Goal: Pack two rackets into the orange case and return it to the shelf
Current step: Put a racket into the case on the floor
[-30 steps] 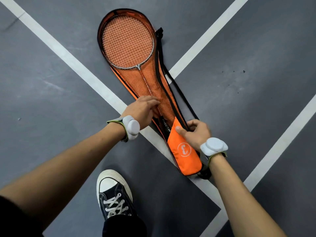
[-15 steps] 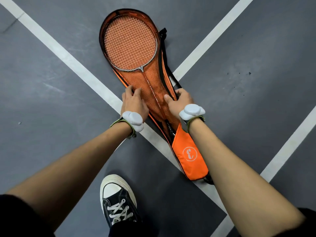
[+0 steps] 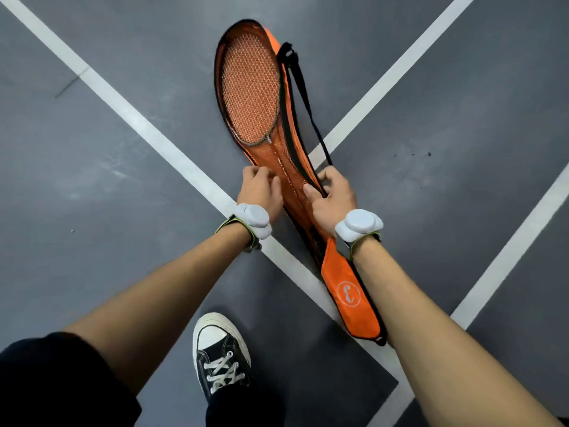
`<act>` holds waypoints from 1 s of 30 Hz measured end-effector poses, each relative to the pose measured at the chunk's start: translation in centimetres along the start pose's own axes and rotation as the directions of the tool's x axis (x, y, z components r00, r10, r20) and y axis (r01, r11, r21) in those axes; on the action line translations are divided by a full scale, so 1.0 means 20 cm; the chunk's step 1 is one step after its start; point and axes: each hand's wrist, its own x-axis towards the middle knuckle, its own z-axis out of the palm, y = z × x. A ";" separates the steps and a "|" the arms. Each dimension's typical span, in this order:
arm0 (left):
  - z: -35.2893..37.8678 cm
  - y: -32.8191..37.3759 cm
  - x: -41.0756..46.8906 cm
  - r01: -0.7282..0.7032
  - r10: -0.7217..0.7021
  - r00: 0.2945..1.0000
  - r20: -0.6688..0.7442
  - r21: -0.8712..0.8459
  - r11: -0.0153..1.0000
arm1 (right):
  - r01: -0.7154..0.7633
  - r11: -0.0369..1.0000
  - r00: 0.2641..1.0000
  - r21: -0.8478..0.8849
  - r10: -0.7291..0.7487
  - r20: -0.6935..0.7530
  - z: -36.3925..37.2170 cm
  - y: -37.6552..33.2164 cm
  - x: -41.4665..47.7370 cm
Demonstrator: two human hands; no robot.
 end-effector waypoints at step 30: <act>-2.02 3.01 -1.62 -0.171 0.234 0.962 0.139 -0.362 0.917 | -0.238 0.935 0.946 0.262 0.284 -0.155 -2.73 -2.37 -1.78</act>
